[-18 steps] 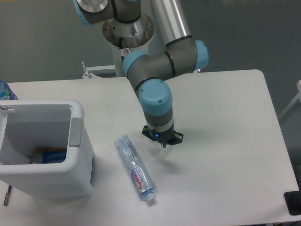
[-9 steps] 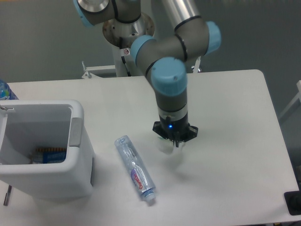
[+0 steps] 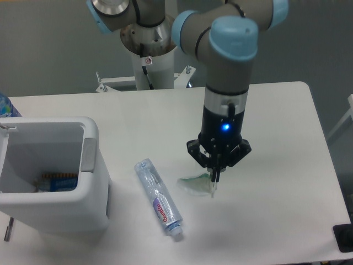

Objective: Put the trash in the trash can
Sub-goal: 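Carry the paper over the white trash bin and open the gripper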

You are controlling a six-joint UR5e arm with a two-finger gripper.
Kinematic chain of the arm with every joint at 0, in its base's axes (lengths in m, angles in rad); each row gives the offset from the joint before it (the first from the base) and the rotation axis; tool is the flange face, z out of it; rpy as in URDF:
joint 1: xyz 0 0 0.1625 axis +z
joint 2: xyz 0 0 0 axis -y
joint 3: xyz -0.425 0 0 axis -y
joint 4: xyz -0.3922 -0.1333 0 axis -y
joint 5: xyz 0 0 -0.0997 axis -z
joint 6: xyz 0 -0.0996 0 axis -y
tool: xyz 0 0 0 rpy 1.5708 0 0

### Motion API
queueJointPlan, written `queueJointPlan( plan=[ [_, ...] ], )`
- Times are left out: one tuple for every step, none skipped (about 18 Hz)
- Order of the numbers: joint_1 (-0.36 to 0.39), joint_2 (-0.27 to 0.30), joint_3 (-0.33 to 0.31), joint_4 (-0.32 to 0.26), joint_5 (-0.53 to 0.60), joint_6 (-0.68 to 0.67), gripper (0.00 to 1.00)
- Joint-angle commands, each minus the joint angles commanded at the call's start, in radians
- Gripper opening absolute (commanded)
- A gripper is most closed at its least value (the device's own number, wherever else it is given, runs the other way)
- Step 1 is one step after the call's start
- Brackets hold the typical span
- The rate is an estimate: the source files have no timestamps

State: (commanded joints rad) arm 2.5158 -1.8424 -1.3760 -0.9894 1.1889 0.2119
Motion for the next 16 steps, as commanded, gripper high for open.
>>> queueJointPlan(
  plan=[
    [-0.002, 0.011, 0.000, 0.000, -0.014, -0.026, 0.00],
    [-0.005, 0.021, 0.000, 0.000, -0.029, -0.055, 0.00],
    [-0.006, 0.037, -0.001, 0.000, -0.040, -0.092, 0.00],
    [-0.009, 0.052, -0.003, 0.000, -0.049, -0.123, 0.00],
    [-0.026, 0.063, -0.002, 0.000, -0.064, -0.146, 0.00],
    [-0.041, 0.071, -0.003, 0.000, -0.077, -0.160, 0.00],
    [-0.052, 0.074, -0.003, 0.000, -0.086, -0.175, 0.00],
    [-0.063, 0.086, -0.005, 0.000, -0.097, -0.187, 0.00],
    [-0.074, 0.094, -0.006, 0.000, -0.113, -0.200, 0.00],
    [-0.087, 0.095, -0.006, 0.000, -0.133, -0.210, 0.00],
    [-0.101, 0.098, -0.006, 0.000, -0.152, -0.216, 0.00],
    [-0.115, 0.109, -0.006, 0.000, -0.163, -0.227, 0.00],
    [-0.126, 0.114, -0.006, 0.000, -0.170, -0.239, 0.00],
    [-0.136, 0.115, -0.006, 0.000, -0.181, -0.247, 0.00],
    [-0.150, 0.117, -0.009, 0.000, -0.195, -0.250, 0.00],
    [-0.166, 0.117, -0.012, 0.000, -0.209, -0.250, 0.00]
  ],
)
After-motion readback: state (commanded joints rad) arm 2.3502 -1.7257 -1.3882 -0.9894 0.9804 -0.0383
